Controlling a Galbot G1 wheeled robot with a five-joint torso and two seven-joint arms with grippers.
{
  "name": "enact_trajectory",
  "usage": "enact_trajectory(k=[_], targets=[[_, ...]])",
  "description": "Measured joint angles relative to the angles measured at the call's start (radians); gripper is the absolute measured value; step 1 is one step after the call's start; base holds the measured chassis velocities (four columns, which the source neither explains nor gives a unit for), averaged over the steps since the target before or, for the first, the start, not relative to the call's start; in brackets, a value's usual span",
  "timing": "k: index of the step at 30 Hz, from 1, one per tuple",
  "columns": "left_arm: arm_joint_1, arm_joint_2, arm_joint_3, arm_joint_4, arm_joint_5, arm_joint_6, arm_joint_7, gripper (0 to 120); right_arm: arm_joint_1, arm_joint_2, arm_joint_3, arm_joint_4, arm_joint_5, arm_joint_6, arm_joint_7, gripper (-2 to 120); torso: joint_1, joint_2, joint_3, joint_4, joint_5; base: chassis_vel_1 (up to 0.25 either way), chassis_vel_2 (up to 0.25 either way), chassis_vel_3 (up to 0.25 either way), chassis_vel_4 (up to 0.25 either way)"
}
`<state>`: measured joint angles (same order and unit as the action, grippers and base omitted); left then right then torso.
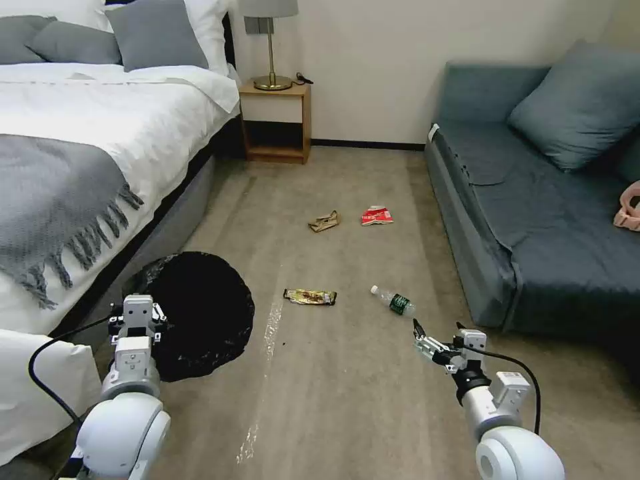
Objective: Pick up the trash bin, then pick up the garbage on the floor and place it into the trash bin.
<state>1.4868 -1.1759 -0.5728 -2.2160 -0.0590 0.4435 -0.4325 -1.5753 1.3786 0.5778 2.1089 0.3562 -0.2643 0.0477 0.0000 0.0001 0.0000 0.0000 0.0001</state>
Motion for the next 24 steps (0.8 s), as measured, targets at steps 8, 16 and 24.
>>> enact_trajectory(k=[8, 16, 24], targets=[[-0.006, 0.000, 0.005, 0.010, 0.007, -0.001, 0.001, 4, 0.019, 0.001, 0.001, -0.022, 0.020, 0.004, -0.001, 100, 0.000, 0.000, 0.000, 0.0000, 0.0000, 0.000, 0.000, 0.000, 0.000], [-0.015, -0.003, 0.011, 0.037, 0.012, -0.011, 0.002, 4, 0.033, 0.001, 0.000, -0.047, 0.030, 0.011, -0.009, 100, 0.000, 0.000, 0.000, 0.0000, 0.0000, 0.000, 0.000, 0.000, 0.000], [-0.021, -0.012, 0.019, 0.059, 0.019, -0.022, 0.003, 4, 0.039, 0.000, 0.000, -0.064, 0.036, 0.022, -0.021, 100, 0.000, 0.000, 0.000, 0.0000, 0.0000, 0.000, 0.000, 0.000, 0.000]])
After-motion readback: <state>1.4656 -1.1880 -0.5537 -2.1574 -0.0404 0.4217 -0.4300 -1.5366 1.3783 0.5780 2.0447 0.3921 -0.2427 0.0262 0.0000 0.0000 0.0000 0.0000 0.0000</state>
